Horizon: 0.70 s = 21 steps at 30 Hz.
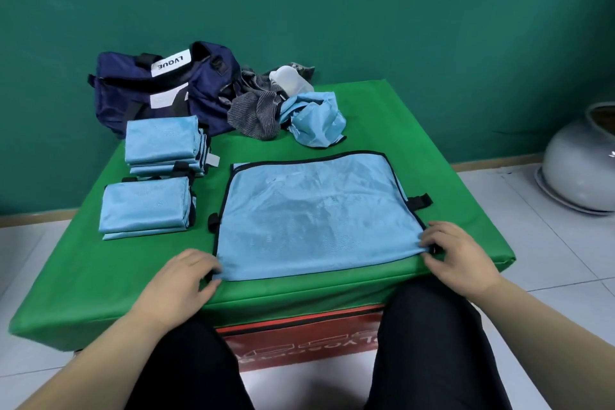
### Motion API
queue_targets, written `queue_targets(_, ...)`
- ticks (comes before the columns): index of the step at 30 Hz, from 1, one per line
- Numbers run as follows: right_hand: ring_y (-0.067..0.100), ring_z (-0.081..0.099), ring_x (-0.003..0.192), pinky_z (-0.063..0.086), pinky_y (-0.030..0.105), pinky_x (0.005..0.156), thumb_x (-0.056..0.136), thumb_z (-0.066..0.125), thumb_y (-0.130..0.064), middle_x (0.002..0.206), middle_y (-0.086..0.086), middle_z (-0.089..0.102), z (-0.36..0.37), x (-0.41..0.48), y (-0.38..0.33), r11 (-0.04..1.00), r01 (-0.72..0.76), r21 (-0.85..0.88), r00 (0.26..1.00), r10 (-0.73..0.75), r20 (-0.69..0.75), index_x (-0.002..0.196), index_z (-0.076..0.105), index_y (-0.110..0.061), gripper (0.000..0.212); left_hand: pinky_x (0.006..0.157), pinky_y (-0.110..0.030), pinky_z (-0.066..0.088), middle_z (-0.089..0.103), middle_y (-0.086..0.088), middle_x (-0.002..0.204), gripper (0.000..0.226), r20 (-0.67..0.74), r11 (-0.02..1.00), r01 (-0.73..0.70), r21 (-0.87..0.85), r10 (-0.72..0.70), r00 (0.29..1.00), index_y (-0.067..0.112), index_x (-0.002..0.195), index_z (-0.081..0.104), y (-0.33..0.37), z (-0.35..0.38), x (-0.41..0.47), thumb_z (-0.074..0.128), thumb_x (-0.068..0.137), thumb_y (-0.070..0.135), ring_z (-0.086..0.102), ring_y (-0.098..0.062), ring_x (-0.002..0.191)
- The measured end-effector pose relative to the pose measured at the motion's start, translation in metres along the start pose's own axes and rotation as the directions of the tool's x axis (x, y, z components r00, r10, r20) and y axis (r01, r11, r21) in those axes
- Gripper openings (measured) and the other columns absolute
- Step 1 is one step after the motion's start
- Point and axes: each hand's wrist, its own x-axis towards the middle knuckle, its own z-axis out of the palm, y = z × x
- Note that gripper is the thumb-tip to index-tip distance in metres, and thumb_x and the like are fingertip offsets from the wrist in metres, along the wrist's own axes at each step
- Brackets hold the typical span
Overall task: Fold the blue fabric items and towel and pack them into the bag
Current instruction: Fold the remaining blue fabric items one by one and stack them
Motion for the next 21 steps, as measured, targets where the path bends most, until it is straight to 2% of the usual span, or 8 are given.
queue_targets(4,0.013,0.058,0.12,0.046,0.04,0.104,0.074,0.079,-0.007,0.107,-0.011,0.068,0.003,-0.004,0.002,0.999,-0.045,0.024,0.999,0.045,0.003,0.096,0.071,-0.022,0.028,0.089,-0.017,0.041,0.066,0.016,0.098,0.029,-0.041,0.994,0.008,-0.108,-0.012,0.999,0.022,0.093,0.071,-0.003,0.005,-0.001,0.054,0.077,0.04,0.057,-0.007,0.093)
queue_targets(9,0.012,0.059,0.116,0.046,0.038,0.101,0.071,0.081,-0.004,0.102,-0.012,0.068,0.012,-0.004,0.003,0.995,-0.087,0.044,0.996,0.088,-0.034,0.089,0.068,-0.025,0.03,0.083,-0.029,0.049,0.068,0.013,0.097,0.03,-0.073,0.997,0.015,-0.074,-0.021,0.997,0.021,0.09,0.074,-0.004,0.014,-0.001,0.053,0.078,0.038,0.062,-0.013,0.09)
queue_targets(13,0.003,0.054,0.109,0.041,0.033,0.097,0.071,0.081,-0.003,0.096,-0.013,0.067,0.017,-0.004,-0.002,0.989,-0.142,0.033,0.985,0.144,-0.091,0.082,0.067,-0.023,0.027,0.077,-0.035,0.055,0.069,0.011,0.094,0.031,-0.097,0.996,0.069,-0.064,-0.075,0.992,0.021,0.085,0.075,0.001,0.019,-0.001,0.051,0.078,0.039,0.063,-0.013,0.088)
queue_targets(18,0.014,0.059,0.103,0.044,0.038,0.095,0.072,0.08,-0.004,0.092,-0.011,0.066,0.014,0.0,-0.004,0.984,-0.173,0.034,0.982,0.175,-0.068,0.077,0.065,-0.023,0.025,0.072,-0.034,0.057,0.07,0.014,0.092,0.032,-0.071,0.995,0.094,-0.018,-0.095,0.993,0.023,0.08,0.074,0.005,0.013,0.002,0.046,0.076,0.04,0.064,-0.013,0.085)
queue_targets(21,0.013,0.059,0.096,0.048,0.037,0.091,0.074,0.078,-0.009,0.091,-0.012,0.066,0.003,0.008,-0.01,0.978,-0.206,0.038,0.979,0.206,0.004,0.074,0.06,-0.03,0.027,0.066,-0.032,0.058,0.066,0.019,0.085,0.025,-0.044,0.996,0.093,0.0,-0.093,0.995,0.027,0.075,0.069,0.005,0.005,0.007,0.047,0.073,0.038,0.062,-0.01,0.08)
